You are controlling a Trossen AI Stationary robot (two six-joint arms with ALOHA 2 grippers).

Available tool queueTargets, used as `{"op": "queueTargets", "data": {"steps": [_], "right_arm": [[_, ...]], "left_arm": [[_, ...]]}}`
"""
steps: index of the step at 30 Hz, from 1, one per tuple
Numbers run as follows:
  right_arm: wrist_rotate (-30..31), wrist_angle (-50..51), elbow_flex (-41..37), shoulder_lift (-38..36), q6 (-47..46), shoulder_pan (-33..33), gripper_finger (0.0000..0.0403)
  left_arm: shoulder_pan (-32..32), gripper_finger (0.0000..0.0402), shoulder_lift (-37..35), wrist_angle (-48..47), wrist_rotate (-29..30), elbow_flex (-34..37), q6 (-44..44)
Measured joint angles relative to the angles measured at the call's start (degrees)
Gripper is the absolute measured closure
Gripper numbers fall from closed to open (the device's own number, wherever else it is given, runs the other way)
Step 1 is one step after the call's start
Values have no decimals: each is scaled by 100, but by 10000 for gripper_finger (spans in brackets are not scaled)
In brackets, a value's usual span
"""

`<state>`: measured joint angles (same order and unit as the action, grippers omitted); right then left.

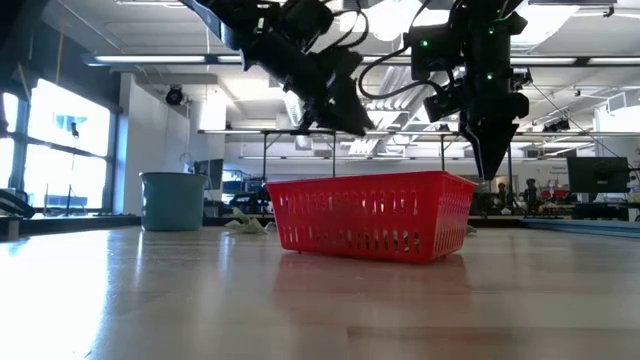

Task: Pick and place Stevia / Truvia into bins
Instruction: Put the light green stevia packet into the bin

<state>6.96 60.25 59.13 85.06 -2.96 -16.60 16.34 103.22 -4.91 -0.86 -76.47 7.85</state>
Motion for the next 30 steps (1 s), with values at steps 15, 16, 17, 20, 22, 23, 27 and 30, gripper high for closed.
{"op": "queueTargets", "data": {"steps": [15, 16, 17, 20, 22, 23, 27, 30], "right_arm": [[54, 15, 0, 0, -15, -35, 178], [55, 7, 0, 0, -15, -56, 178], [59, 9, 0, 0, -13, -80, 178], [61, -9, 0, 0, -4, -181, 178], [57, -11, 0, 0, -2, -256, 178], [43, -12, 0, 0, 4, -297, 178], [-27, -13, 0, 0, 42, -451, 178], [-147, -9, 0, 0, 42, -556, 178]], "left_arm": [[15, 224, -113, -4463, -1559, 6, -391], [11, 224, -104, -4796, -1224, 7, -480], [4, 224, -101, -5053, -790, 11, -526], [18, 225, -101, -5270, 357, 2, -617], [106, 224, -103, -5386, 477, 4, -680], [161, 224, -101, -5329, 470, 4, -724], [299, 224, 38, -5026, 485, 3, -762], [328, 224, 207, -4876, 612, -10, -762]]}}
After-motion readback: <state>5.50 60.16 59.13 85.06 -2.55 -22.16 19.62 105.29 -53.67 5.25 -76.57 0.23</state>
